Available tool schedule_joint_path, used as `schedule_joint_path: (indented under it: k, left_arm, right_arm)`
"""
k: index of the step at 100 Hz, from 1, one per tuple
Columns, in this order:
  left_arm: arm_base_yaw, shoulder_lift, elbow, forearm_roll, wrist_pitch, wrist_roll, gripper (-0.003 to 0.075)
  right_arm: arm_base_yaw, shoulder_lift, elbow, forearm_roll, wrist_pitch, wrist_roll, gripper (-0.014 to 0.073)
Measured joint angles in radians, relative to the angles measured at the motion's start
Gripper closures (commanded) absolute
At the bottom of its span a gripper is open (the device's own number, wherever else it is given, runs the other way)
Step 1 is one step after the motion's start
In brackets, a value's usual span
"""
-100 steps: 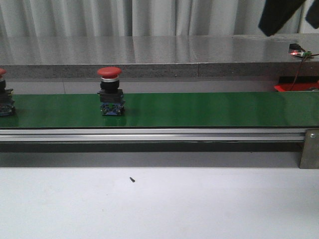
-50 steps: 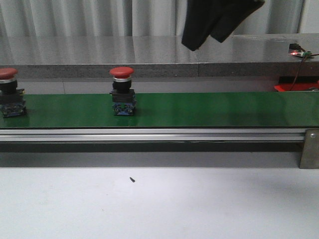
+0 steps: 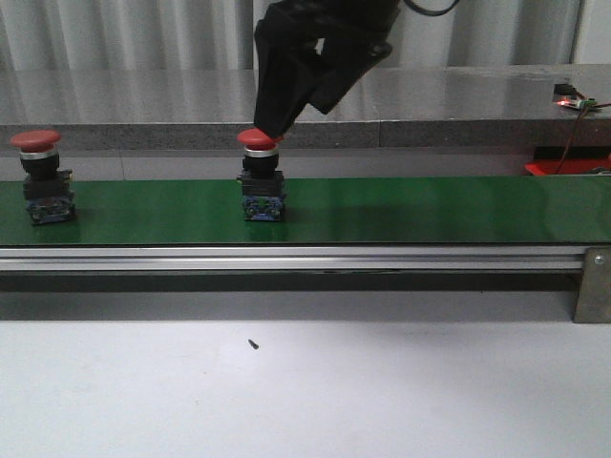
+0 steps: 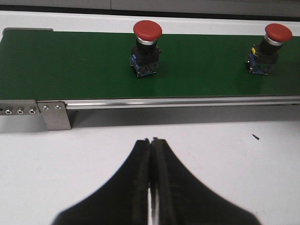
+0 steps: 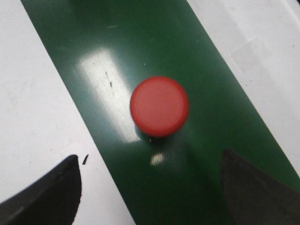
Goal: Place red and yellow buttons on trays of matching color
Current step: 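Lower the right gripper onto the first red button on the belt and grasp it, then lift the red button into the red tray and open the right gripper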
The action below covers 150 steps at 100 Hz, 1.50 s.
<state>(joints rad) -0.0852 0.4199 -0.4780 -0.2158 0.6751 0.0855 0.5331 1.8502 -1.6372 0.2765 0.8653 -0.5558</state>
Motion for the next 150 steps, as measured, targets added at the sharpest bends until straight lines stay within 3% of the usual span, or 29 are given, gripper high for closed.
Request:
schedule_joint_path:
  k: [36,43,62,72,109,150]
  left_arm:
    - [0.000,0.000,0.000,-0.001,0.000,0.000,0.0740]
    - [0.000,0.000,0.000,-0.001,0.000,0.000,0.0740]
    - [0.000,0.000,0.000,-0.001,0.000,0.000,0.0740]
    - [0.000,0.000,0.000,-0.001,0.000,0.000,0.0740]
    - [0.000,0.000,0.000,-0.001,0.000,0.000,0.0740]
    - [0.000,0.000,0.000,-0.001,0.000,0.000,0.0740]
  right_arm:
    - [0.001,0.092,-0.015,0.007,-0.108,-0.001,0.0021]
    - [0.001,0.105,-0.015,0.008,-0.121,-0.001,0.0090]
    - [0.001,0.116,-0.015,0.008,-0.131,-0.001,0.0386]
    - [0.001,0.116,-0.015,0.008,-0.132,-0.001,0.0463]
    - [-0.046,0.075,-0.015,0.016,-0.140,0.022,0.0467]
    - [-0.373,-0.058,-0.015,0.016,-0.096,0.072,0.0467]
